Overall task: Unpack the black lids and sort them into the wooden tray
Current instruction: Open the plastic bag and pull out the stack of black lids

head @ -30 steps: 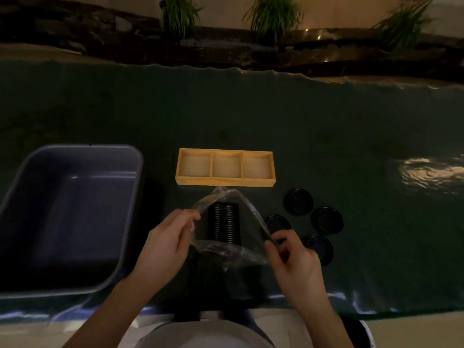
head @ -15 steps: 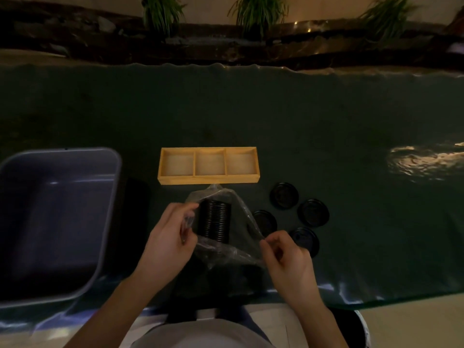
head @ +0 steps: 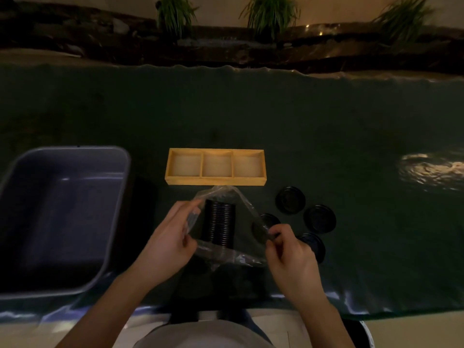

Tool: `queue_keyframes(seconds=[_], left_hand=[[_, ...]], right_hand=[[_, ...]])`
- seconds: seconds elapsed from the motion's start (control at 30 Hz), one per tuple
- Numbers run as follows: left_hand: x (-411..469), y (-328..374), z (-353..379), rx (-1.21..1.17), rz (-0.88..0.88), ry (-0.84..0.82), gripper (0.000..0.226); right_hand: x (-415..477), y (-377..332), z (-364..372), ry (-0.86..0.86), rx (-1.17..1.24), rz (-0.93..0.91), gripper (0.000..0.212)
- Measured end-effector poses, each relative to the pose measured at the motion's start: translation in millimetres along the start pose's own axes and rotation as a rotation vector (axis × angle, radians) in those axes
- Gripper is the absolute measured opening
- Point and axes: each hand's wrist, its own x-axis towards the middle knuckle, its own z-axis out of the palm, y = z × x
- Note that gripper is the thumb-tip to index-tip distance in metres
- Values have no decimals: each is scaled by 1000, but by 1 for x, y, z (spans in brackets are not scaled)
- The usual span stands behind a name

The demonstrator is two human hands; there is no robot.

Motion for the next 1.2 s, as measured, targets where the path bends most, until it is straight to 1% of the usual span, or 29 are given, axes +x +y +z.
queue_keyframes(seconds=[0.07, 0.13, 0.2, 0.23, 0.27, 0.3, 0.37, 0.4, 0.43, 0.47, 0.57, 0.6, 0.7, 0.73, 0.8, 0.9, 0.97, 1.03, 1.2], left_hand=[[-1, -1, -1, -24, 23, -58, 89], [-2, -1, -2, -47, 31, -111, 89], [-4, 0, -2, -74, 35, -144, 92], [-5, 1, -2, -84, 41, -153, 94], [-6, 1, -1, -86, 49, -160, 94], [-8, 2, -1, -85, 53, -167, 93], [-10, 1, 0, -88, 49, -170, 93], [-11, 1, 0, -85, 44, -167, 94], [-12, 0, 1, -80, 39, -163, 95], [-13, -1, 1, -78, 33, -159, 96], [-16, -4, 1, -78, 17, -134, 96], [-18, -5, 1, -82, 11, -125, 95], [-21, -11, 2, -112, -20, -95, 93], [-22, -14, 3, -116, -32, -84, 94], [-24, -19, 3, -120, -49, -71, 97], [-26, -24, 3, -133, -69, -68, 101], [-28, -26, 3, -128, -65, -68, 102], [-29, -27, 3, -116, -66, -64, 100], [-31, -29, 2, -107, -72, -45, 98]], right_hand=[[3, -7, -3, 39, -109, -74, 23], [7, -17, -6, 140, -153, -169, 26], [13, -31, -9, 202, -83, -316, 17], [17, -38, -8, 182, -40, -392, 13], [22, -44, -6, 122, -31, -453, 12], [27, -51, -2, 25, -64, -495, 14], [43, -64, 8, -228, -201, -516, 21], [52, -68, 15, -329, -270, -514, 26], [60, -71, 24, -395, -318, -511, 30], [66, -73, 33, -432, -341, -509, 34], [81, -73, 58, -469, -327, -495, 42], [83, -70, 67, -494, -333, -486, 52], [83, -57, 89, -625, -504, -480, 104], [82, -52, 96, -655, -570, -491, 115], [79, -43, 107, -695, -634, -501, 125], [76, -36, 116, -699, -627, -509, 137], [76, -35, 121, -667, -633, -520, 138], [77, -34, 124, -653, -622, -510, 134], [79, -35, 130, -687, -590, -476, 117]])
